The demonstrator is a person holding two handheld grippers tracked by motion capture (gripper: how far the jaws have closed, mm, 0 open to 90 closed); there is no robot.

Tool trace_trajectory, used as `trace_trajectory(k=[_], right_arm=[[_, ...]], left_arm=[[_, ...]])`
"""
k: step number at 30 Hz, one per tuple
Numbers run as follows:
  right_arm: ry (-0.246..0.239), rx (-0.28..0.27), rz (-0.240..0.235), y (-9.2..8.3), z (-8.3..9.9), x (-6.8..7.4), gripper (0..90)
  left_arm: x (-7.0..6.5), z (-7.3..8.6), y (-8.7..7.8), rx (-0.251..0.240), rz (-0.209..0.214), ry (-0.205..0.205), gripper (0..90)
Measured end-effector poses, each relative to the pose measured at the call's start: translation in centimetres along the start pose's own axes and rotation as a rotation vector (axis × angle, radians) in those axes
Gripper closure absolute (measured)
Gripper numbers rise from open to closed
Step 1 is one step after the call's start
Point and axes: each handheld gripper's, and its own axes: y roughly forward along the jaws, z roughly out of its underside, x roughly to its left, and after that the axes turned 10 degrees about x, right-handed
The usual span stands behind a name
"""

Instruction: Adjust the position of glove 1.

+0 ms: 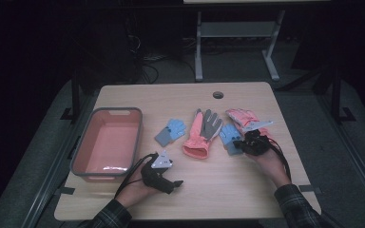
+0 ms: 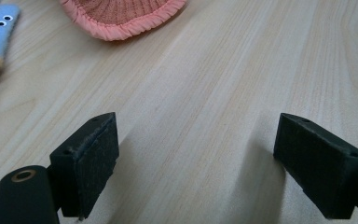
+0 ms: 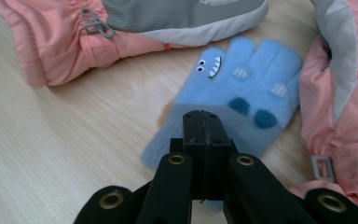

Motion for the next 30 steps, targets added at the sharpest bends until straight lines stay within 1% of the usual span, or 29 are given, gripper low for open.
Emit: trace_trajectory(k=[3, 5, 14, 20, 22, 30], right_arm=[[0.008, 0.024, 0.0, 0.4, 0.2, -0.1, 90.0], [0.007, 0.028, -0.004, 0.6, 0.3, -0.1, 90.0], [-0.008, 0.038, -0.018, 0.3, 0.8, 0.4, 90.0], [-0.023, 0.05, -0.036, -0.1, 1.3, 1.2, 90.0], [-0.036, 0.054, -0.039, -0.3, 1.6, 1.4, 90.0], [-0.052, 0.056, -0.069, -0.9, 2.7, 2.4, 90.0]], left_arm=[[0.0, 0.0, 0.0, 0.0, 0.0, -0.001, 13.2], [0.0, 0.0, 0.0, 0.0, 0.0, 0.0, 13.2], [0.0, 0.0, 0.0, 0.0, 0.0, 0.0, 13.3], [0.0, 0.0, 0.0, -0.001, -0.001, -0.001, 13.3], [0.0, 0.0, 0.0, -0.001, -0.001, -0.001, 13.3], [-0.1, 0.1, 0.0, -0.005, -0.001, -0.004, 13.3]])
